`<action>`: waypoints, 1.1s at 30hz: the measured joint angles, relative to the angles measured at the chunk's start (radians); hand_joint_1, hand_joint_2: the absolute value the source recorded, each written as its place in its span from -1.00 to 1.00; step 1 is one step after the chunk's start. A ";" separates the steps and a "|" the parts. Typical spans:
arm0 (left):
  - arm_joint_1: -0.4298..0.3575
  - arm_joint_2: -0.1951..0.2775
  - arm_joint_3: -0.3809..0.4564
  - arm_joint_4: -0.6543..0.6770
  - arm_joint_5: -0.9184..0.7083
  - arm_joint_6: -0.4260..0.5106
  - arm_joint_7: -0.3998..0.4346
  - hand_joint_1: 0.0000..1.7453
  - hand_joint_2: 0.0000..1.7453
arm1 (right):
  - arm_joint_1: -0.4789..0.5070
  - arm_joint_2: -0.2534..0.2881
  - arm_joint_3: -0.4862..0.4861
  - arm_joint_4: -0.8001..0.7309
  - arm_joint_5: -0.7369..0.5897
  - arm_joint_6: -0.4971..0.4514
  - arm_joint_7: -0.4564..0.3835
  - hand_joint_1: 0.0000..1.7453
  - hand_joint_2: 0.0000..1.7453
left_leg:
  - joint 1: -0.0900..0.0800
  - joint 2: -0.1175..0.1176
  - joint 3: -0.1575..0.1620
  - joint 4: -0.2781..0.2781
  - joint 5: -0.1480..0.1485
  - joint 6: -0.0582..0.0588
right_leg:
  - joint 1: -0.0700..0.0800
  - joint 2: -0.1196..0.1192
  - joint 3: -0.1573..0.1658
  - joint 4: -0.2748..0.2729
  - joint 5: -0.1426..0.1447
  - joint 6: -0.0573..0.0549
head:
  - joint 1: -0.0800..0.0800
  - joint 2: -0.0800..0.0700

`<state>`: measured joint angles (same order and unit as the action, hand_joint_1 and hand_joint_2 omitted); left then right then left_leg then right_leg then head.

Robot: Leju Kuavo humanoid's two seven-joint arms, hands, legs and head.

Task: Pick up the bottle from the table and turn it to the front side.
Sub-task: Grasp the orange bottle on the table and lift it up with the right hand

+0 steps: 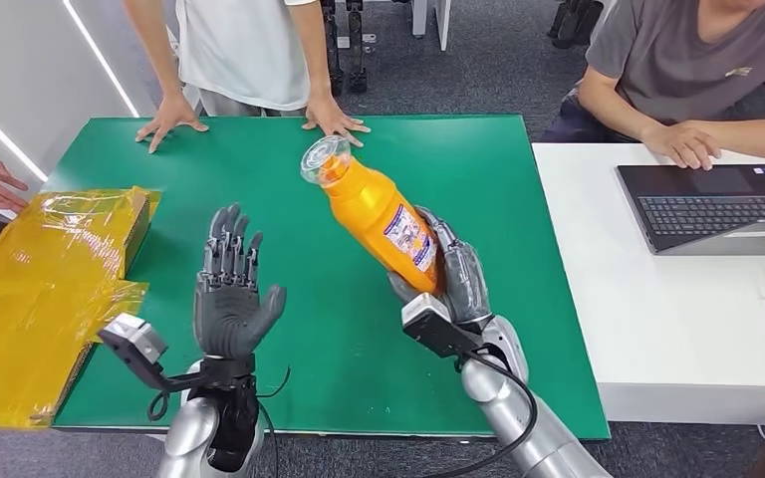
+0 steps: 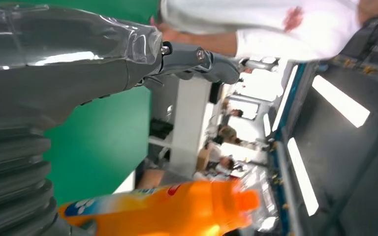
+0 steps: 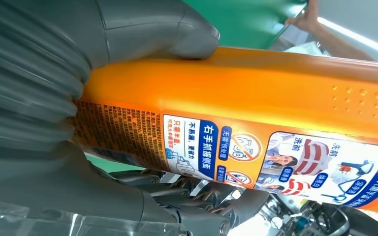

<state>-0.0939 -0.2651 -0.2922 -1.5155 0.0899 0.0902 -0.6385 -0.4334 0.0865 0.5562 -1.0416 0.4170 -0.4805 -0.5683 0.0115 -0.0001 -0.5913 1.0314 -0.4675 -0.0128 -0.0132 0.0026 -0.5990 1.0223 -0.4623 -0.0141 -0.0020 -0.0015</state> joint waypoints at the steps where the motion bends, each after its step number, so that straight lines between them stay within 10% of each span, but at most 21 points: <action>1: -0.007 0.000 -0.007 0.014 -0.007 -0.009 0.008 -1.00 1.00 | 0.000 0.003 0.001 0.000 0.008 0.006 0.002 1.00 1.00 | 0.000 0.000 0.000 0.000 0.000 0.000 | 0.000 0.000 0.000 0.000 0.000 0.000 | 0.000 0.000; 33: -0.073 0.014 -0.048 0.178 -0.031 -0.034 0.010 -1.00 1.00 | -0.029 0.026 0.105 0.084 0.077 0.345 0.036 1.00 1.00 | 0.000 0.000 0.000 0.000 0.000 0.000 | 0.000 0.000 0.000 0.000 0.000 0.000 | 0.000 0.000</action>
<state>-0.1673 -0.2514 -0.3406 -1.3371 0.0589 0.0559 -0.6287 -0.4628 0.1121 0.6607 -0.9572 0.4941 -0.1355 -0.5322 0.0115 0.0001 -0.5916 1.0313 -0.4676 -0.0128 -0.0132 0.0029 -0.5992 1.0225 -0.4623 -0.0141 -0.0020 -0.0015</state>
